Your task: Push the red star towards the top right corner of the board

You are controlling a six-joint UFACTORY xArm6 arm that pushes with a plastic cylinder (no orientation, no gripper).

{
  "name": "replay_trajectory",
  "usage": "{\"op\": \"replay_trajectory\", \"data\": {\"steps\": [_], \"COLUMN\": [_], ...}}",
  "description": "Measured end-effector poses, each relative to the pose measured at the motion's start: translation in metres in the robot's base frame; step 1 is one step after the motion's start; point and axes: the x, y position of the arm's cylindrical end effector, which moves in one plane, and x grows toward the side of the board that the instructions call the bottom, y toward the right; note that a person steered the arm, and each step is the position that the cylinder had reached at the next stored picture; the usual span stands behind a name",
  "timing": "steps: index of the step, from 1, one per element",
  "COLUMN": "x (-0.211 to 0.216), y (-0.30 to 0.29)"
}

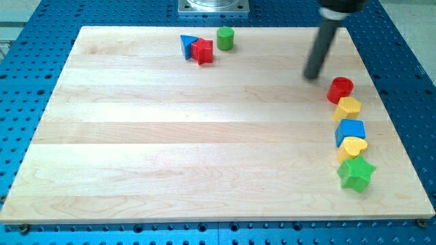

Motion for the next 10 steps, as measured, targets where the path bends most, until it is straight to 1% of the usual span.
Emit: {"op": "replay_trajectory", "data": {"steps": [1,2,3,4,5,7,9,10], "x": [0.000,-0.004,-0.028,-0.050,-0.057,-0.057,-0.064,-0.077], "y": [-0.166,-0.275,-0.280,-0.253,-0.217,-0.103,-0.015,-0.015]}}
